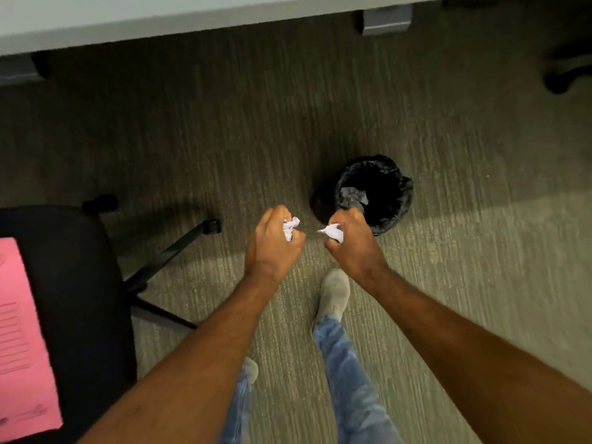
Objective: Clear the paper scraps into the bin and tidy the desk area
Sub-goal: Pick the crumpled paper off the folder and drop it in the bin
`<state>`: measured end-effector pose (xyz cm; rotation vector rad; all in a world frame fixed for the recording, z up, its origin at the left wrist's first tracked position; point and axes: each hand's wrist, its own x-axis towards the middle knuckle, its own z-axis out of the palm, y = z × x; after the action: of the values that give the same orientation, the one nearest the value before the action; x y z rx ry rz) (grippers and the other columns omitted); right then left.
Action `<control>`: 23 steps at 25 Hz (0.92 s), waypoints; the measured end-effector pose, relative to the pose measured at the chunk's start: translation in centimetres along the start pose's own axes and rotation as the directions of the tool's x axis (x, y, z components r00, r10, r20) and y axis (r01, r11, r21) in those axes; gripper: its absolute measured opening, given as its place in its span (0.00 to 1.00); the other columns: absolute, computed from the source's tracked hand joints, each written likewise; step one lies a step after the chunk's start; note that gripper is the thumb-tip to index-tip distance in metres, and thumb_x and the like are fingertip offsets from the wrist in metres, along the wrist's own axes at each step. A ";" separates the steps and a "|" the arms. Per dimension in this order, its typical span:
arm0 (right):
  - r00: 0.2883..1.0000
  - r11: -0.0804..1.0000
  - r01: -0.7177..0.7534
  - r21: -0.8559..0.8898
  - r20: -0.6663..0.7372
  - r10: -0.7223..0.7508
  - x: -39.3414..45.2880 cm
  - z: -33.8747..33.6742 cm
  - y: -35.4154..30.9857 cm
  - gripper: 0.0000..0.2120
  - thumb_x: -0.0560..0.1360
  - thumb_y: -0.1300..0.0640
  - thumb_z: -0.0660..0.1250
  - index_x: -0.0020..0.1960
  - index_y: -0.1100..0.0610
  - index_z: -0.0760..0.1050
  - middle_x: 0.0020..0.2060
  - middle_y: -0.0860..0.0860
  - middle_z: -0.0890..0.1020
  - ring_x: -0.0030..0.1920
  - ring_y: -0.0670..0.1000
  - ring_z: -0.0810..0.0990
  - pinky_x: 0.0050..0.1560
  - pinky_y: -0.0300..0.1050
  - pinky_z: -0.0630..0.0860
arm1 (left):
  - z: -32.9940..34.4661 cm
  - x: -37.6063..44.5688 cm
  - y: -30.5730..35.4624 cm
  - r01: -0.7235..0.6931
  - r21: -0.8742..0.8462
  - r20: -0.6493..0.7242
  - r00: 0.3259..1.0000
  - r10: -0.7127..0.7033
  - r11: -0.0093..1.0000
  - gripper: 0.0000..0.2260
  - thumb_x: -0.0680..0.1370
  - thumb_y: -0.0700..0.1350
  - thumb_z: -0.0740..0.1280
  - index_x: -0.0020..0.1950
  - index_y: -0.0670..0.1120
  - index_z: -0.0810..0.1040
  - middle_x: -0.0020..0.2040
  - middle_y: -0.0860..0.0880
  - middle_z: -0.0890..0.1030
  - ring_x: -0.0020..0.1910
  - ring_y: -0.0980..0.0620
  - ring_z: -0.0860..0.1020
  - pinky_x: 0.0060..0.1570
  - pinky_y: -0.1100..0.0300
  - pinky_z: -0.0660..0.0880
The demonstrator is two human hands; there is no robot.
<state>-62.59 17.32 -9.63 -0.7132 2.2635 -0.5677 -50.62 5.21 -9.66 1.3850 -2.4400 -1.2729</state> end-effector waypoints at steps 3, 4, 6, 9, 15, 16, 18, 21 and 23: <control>0.996 0.996 -0.082 0.026 -0.039 0.083 1.3 -2.6 4.8 0.12 0.74 0.65 0.74 0.56 0.59 0.77 0.56 0.56 0.73 0.49 0.55 0.78 0.50 0.49 0.76 | 4.7 1.7 3.1 -0.036 0.019 0.070 0.997 0.034 0.999 0.07 0.72 0.40 0.70 0.45 0.46 0.73 0.45 0.45 0.77 0.40 0.41 0.77 0.40 0.45 0.77; 0.993 0.994 -0.106 0.037 -0.049 0.108 1.9 -3.4 6.6 0.12 0.74 0.65 0.74 0.56 0.59 0.77 0.56 0.56 0.73 0.48 0.55 0.78 0.50 0.49 0.76 | 6.4 2.5 3.9 -0.051 0.042 0.098 0.994 0.046 0.998 0.07 0.72 0.41 0.70 0.46 0.46 0.73 0.46 0.46 0.76 0.41 0.41 0.77 0.40 0.47 0.76; 0.986 0.987 -0.152 0.061 -0.059 0.155 3.2 -4.5 9.9 0.11 0.75 0.64 0.74 0.55 0.58 0.77 0.54 0.55 0.72 0.46 0.53 0.77 0.48 0.47 0.74 | 9.5 3.9 5.2 -0.076 0.099 0.152 0.986 0.060 0.992 0.07 0.74 0.43 0.70 0.49 0.46 0.73 0.48 0.46 0.76 0.42 0.42 0.77 0.40 0.50 0.75; 0.968 0.966 -0.218 0.137 -0.095 0.232 5.3 -5.0 13.9 0.11 0.73 0.64 0.73 0.54 0.58 0.78 0.52 0.54 0.73 0.45 0.51 0.74 0.47 0.44 0.71 | 13.7 6.4 6.3 -0.072 0.157 0.206 0.978 0.038 0.985 0.09 0.76 0.44 0.70 0.54 0.43 0.75 0.53 0.42 0.76 0.45 0.41 0.77 0.43 0.49 0.75; 0.896 0.850 -0.370 0.376 -0.099 0.434 10.9 -3.9 20.4 0.12 0.71 0.66 0.73 0.54 0.62 0.79 0.52 0.62 0.79 0.48 0.65 0.83 0.49 0.66 0.82 | 21.8 11.1 7.1 0.004 0.183 0.274 0.960 -0.055 0.983 0.12 0.77 0.47 0.69 0.58 0.43 0.77 0.57 0.40 0.75 0.51 0.38 0.78 0.49 0.50 0.73; 0.895 0.844 -0.374 0.384 -0.091 0.437 11.7 -3.6 21.0 0.12 0.72 0.65 0.73 0.55 0.61 0.79 0.54 0.61 0.77 0.49 0.65 0.83 0.50 0.66 0.82 | 23.0 11.9 7.0 0.045 0.172 0.267 0.959 -0.091 0.984 0.12 0.77 0.47 0.69 0.58 0.44 0.77 0.57 0.40 0.76 0.52 0.38 0.78 0.47 0.51 0.72; 0.901 0.847 -0.372 0.379 -0.071 0.427 13.2 -2.9 22.2 0.12 0.74 0.64 0.72 0.57 0.59 0.77 0.57 0.60 0.74 0.50 0.64 0.82 0.52 0.65 0.82 | 25.1 13.6 6.8 0.127 0.153 0.250 0.954 -0.162 0.980 0.12 0.78 0.48 0.70 0.58 0.44 0.78 0.57 0.40 0.78 0.52 0.39 0.79 0.45 0.54 0.70; 0.912 0.853 -0.354 0.383 -0.060 0.406 15.1 -1.8 23.6 0.15 0.76 0.63 0.73 0.61 0.57 0.75 0.59 0.57 0.72 0.52 0.58 0.80 0.55 0.57 0.82 | 27.7 15.4 5.8 0.195 0.065 0.268 0.941 -0.205 0.979 0.13 0.77 0.49 0.72 0.58 0.45 0.79 0.55 0.41 0.81 0.52 0.41 0.81 0.45 0.54 0.75; 0.922 0.866 -0.351 0.357 -0.032 0.386 15.8 -1.2 24.2 0.24 0.76 0.60 0.74 0.69 0.55 0.71 0.64 0.56 0.70 0.56 0.52 0.75 0.58 0.47 0.77 | 28.4 15.9 5.1 0.235 -0.010 0.297 0.929 -0.222 0.972 0.18 0.77 0.50 0.73 0.64 0.46 0.78 0.59 0.42 0.82 0.54 0.45 0.81 0.48 0.56 0.76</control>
<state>-81.08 25.85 -30.15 -0.0689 2.2300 -0.7973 -75.47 12.55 -30.00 1.6115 -2.4631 -1.6894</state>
